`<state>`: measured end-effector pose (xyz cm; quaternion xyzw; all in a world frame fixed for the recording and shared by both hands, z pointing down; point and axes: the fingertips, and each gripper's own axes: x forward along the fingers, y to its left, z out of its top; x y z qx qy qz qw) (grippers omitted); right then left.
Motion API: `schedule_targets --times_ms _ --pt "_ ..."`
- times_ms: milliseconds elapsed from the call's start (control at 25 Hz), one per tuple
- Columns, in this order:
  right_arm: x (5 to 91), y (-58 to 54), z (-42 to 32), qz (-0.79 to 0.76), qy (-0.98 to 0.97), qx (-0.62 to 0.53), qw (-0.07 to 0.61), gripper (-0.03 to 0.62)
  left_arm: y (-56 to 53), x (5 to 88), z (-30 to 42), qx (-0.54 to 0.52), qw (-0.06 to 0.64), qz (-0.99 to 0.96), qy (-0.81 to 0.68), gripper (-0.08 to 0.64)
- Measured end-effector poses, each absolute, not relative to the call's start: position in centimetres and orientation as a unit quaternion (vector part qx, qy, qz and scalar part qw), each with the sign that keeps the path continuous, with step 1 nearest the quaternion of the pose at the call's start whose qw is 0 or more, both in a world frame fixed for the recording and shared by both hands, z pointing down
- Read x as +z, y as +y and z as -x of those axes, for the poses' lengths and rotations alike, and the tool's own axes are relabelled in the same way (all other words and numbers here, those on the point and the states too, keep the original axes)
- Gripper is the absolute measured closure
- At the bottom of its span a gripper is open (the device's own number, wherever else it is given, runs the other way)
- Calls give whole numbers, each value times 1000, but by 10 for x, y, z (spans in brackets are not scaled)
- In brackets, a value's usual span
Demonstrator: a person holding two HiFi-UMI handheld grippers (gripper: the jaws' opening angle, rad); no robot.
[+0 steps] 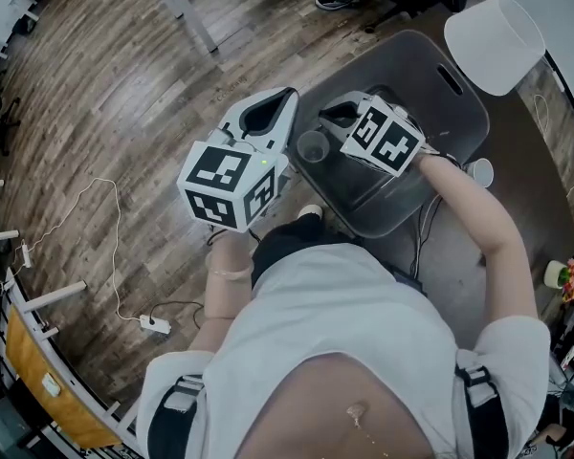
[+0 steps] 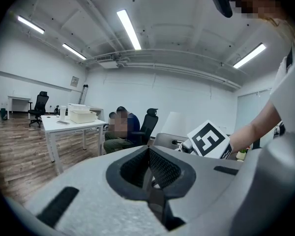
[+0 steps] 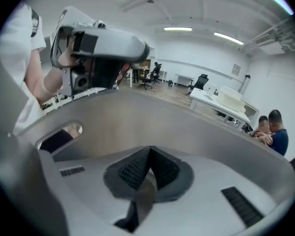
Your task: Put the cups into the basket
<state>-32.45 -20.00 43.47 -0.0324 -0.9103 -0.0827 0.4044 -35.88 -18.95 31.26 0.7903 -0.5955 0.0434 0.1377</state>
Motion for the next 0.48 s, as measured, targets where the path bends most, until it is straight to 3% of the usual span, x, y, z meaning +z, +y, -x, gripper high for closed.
schedule_targets --times_ms 480 --pt "322 -244 291 -190 -946 -36 261 581 -207 297 322 44 124 -822 -554 551"
